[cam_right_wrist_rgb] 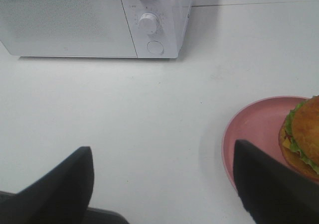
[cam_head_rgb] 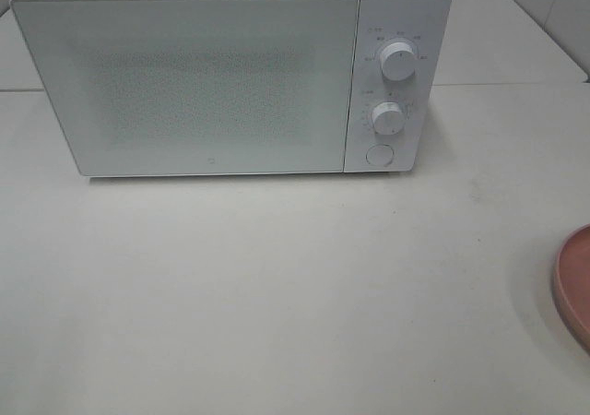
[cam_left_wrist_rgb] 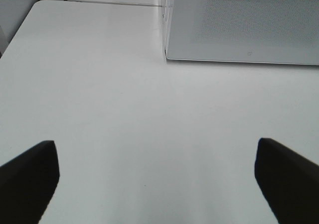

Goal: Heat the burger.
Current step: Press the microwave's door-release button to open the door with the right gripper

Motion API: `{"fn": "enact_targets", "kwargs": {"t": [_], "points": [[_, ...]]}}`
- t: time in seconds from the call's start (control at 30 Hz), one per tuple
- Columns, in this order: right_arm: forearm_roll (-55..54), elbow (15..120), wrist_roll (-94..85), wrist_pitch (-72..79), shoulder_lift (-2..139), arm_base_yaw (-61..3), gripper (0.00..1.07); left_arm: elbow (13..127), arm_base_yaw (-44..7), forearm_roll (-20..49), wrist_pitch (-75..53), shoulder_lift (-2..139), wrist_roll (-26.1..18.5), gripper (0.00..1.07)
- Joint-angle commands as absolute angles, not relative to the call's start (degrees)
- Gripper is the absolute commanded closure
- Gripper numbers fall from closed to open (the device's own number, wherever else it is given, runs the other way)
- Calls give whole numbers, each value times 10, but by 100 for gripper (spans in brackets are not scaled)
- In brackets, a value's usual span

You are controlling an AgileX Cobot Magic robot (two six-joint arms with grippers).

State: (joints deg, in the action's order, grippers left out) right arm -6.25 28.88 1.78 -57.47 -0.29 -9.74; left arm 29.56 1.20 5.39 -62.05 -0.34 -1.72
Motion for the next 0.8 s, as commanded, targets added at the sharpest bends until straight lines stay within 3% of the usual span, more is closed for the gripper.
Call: {"fn": "enact_targets", "kwargs": {"t": [0.03,0.5,0.8], "points": [[-62,286,14,-566,-18,-93,32,296,13,57,-612,-17,-15,7],[-58,287,14,-568,-17,-93,34,296,13,57,-612,-17,-15,7],[-54,331,14,-559,78,-93,34,296,13,57,-612,-17,-15,7]]}}
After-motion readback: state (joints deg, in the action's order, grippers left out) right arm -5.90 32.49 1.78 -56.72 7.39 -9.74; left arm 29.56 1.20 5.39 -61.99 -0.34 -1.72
